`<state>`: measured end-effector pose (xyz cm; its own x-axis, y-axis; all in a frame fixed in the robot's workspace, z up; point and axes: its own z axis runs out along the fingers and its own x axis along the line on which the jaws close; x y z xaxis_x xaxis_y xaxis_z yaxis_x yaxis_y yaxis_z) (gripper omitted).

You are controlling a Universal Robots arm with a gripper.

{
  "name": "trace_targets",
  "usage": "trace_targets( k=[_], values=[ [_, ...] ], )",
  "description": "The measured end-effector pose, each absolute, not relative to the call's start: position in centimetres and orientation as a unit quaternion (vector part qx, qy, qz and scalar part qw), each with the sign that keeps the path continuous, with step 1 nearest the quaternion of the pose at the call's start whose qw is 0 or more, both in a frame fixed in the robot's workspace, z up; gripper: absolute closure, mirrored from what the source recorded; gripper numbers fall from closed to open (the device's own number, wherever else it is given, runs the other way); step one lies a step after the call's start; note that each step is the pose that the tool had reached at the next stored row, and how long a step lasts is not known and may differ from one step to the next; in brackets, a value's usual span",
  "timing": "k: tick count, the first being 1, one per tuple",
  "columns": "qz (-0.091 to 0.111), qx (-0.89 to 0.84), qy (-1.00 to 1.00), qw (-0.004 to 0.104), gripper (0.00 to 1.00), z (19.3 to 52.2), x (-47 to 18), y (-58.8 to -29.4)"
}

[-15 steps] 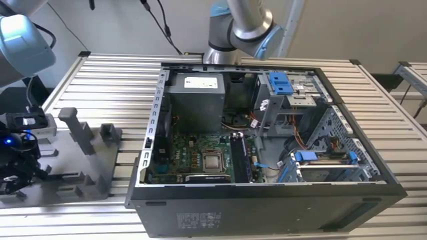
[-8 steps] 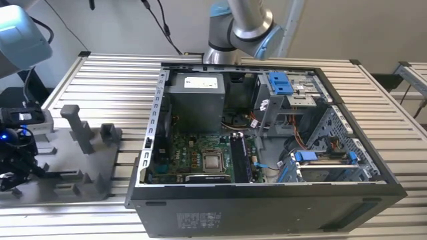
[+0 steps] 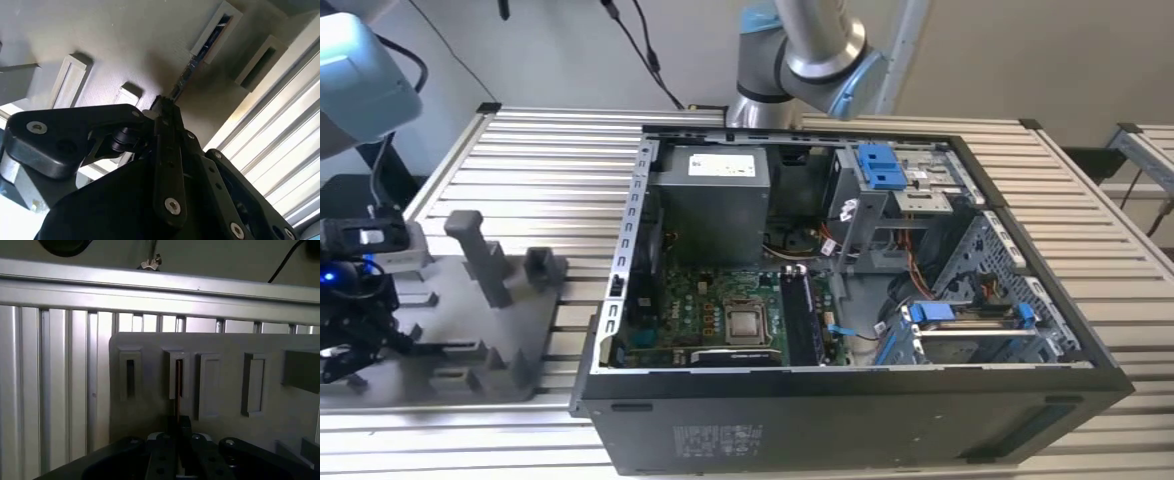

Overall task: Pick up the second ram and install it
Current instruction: 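Pick up the second ram and move it above second insertion slot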

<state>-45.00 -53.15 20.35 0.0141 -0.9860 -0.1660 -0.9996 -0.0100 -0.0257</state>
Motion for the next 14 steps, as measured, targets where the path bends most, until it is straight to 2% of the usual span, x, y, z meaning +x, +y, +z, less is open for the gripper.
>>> trace_targets(
  k=[7, 8, 14],
  values=[
    [0.053, -0.706, 0.702, 0.071, 0.84, 20.34, -45.06, -53.15],
    [0.053, -0.706, 0.702, 0.071, 0.78, 20.35, -45.06, -53.15],
    [0.053, -0.706, 0.702, 0.071, 0.78, 20.34, -45.05, -53.04]
  ],
)
